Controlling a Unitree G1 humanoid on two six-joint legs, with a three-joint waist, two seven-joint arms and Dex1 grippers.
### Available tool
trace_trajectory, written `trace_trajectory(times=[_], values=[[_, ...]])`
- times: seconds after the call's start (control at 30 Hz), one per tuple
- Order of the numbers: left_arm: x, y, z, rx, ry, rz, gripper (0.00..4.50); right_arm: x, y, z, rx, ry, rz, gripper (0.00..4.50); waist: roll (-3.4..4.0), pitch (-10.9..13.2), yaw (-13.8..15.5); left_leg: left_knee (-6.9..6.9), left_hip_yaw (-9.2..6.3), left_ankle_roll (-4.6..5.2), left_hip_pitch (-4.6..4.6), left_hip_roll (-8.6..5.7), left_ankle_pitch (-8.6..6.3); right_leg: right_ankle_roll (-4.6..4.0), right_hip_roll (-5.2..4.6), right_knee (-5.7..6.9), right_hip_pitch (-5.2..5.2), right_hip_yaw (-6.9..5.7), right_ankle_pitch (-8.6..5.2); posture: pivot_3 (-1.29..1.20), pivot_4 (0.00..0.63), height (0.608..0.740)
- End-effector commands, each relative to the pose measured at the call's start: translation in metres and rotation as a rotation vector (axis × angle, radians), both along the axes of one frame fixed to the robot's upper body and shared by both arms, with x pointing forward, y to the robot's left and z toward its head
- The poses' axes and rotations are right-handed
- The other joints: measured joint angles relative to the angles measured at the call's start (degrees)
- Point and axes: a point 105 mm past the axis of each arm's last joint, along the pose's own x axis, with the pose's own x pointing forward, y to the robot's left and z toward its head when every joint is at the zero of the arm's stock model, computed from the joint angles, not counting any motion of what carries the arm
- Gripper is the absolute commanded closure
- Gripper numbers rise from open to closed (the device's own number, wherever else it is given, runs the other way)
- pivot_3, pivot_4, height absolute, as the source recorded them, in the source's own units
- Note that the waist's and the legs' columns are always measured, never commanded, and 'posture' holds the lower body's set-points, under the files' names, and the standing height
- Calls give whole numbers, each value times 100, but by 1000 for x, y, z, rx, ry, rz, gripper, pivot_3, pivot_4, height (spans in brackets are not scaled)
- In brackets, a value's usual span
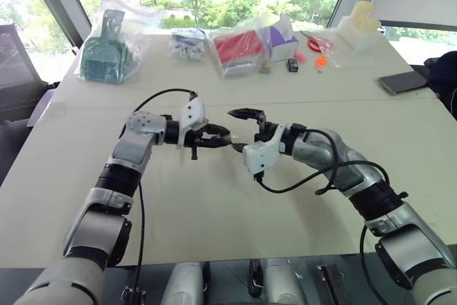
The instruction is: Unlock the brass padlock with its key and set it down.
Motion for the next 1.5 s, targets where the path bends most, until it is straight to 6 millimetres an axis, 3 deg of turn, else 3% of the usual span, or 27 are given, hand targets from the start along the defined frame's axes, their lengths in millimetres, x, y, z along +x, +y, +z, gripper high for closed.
trace_trajectory(times=[0.03, 0.27, 0.33, 0.57, 0.9, 0.97, 1.17, 1.5], values=[[-3, -4, 22, -53, -26, -28, 3714, -1, 4, 13, 24, -89, 44, 41, 0, 0, 3, 0, 0, -1, 0, 0, 0, 0, 0, 0, 0, 1, 0, 0, 150, 740], [-6, -5, 25, -54, -6, -44, 3714, -4, 8, 16, 42, -131, 96, 41, 0, 0, -8, 0, 0, -1, 1, 0, 1, 0, 0, 1, 0, 2, 0, 0, 150, 740], [-6, -4, 25, -55, -2, -41, 3714, -5, 9, 17, 48, -137, 107, 861, 0, 0, -7, 0, 0, -1, 1, 0, 1, 0, 0, 1, 0, 3, 0, 0, 150, 740], [-7, -4, 25, -56, 3, -39, 3714, -4, 10, 17, 45, -149, 116, 4454, -1, 1, -2, 0, 1, -1, 2, 0, 1, -1, 0, 3, -1, 6, 0, 0, 150, 740], [-7, -4, 26, -61, 13, -39, 3714, -3, 8, 16, 41, -144, 115, 4488, -1, 1, -4, 0, 2, -1, 2, 0, 1, -1, 0, 4, -1, 6, 0, 0, 150, 740], [-8, -2, 26, -59, 16, -38, 2629, -3, 9, 16, 42, -134, 110, 4500, -1, 1, -5, 0, 2, -1, 2, 0, 1, -1, 0, 4, -1, 6, 0, 0, 150, 740], [-16, 8, 32, -72, 41, -34, 164, -2, 8, 14, 44, -120, 102, 4500, 0, 1, -29, 0, 1, -1, 2, 2, 1, -1, 1, 5, -1, 6, 0, 0, 150, 740], [-31, 38, 50, -109, 77, 20, 42, 0, 6, 12, 41, -102, 85, 4500, 1, 2, -23, 0, 0, -4, 4, 3, 2, -2, 0, 5, -1, 9, -1, 0, 150, 740]])
